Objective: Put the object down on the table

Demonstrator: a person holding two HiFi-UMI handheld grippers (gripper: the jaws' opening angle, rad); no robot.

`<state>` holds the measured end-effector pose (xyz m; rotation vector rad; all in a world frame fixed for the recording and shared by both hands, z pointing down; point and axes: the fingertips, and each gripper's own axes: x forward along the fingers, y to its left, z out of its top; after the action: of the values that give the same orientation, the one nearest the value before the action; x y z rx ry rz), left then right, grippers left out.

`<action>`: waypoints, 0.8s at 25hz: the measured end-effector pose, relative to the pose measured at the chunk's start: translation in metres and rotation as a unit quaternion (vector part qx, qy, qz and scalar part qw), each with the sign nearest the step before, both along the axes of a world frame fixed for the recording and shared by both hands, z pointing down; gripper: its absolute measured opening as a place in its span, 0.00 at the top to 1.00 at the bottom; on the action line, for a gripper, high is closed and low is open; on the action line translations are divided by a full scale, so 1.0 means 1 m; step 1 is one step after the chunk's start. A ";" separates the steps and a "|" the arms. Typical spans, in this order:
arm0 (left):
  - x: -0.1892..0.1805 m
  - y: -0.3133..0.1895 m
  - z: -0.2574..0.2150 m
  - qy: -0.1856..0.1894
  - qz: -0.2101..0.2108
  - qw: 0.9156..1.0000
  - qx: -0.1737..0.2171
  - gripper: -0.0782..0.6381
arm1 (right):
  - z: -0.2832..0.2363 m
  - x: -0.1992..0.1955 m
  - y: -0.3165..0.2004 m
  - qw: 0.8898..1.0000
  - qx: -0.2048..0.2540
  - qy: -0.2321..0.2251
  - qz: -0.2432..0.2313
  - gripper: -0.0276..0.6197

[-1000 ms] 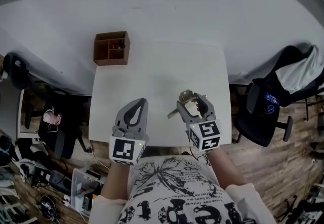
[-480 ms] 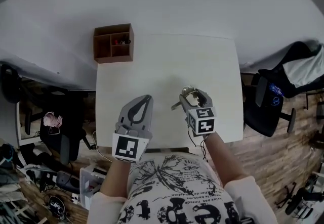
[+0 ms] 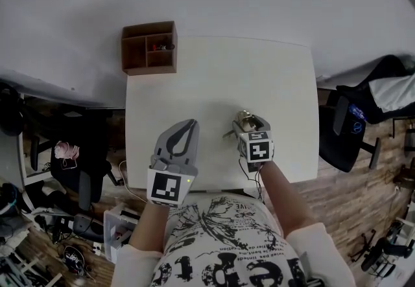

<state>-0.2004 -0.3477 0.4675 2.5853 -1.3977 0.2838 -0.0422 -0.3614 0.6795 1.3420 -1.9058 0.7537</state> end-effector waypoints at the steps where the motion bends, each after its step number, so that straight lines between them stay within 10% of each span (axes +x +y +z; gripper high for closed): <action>1: -0.001 0.000 0.002 0.000 -0.001 1.000 -0.002 0.87 | 0.004 0.000 0.001 1.000 -0.007 0.004 0.003 0.53; 20: -0.016 0.001 0.025 -0.016 -0.021 1.000 -0.001 0.87 | 0.023 -0.002 0.000 0.997 -0.065 0.029 -0.005 0.51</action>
<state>-0.2168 -0.3467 0.4927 2.5581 -1.4589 0.3201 -0.0442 -0.3617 0.7030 1.2608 -1.7857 0.8115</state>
